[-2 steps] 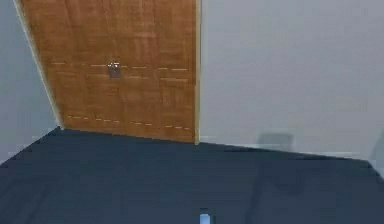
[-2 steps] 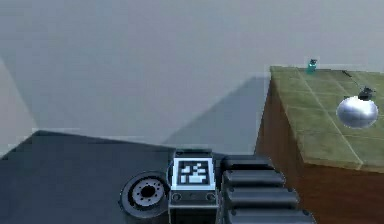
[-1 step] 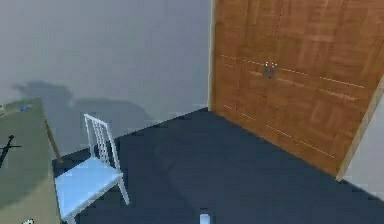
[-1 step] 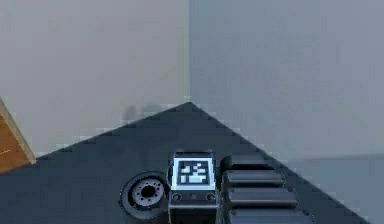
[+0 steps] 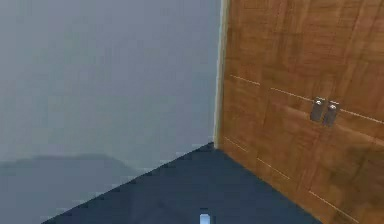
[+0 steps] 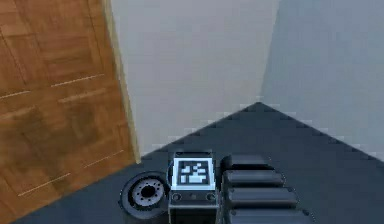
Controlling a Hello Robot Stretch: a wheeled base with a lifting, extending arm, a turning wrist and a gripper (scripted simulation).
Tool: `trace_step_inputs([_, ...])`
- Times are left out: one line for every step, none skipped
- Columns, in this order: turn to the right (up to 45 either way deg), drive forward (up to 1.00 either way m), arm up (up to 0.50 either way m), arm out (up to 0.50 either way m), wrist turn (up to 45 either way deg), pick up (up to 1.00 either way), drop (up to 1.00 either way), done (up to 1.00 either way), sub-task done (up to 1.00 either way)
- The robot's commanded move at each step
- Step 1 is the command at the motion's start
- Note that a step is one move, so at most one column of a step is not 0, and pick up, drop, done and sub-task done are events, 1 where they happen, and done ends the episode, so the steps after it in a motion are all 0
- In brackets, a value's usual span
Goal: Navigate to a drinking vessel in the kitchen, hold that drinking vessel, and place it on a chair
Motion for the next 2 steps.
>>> trace_step_inputs([0.0,0.35,0.0,0.0,0.0,0.0,0.0,0.0,0.0])
trace_step_inputs([-39.0,0.0,0.0,0.0,0.0,0.0,0.0,0.0,0.0])
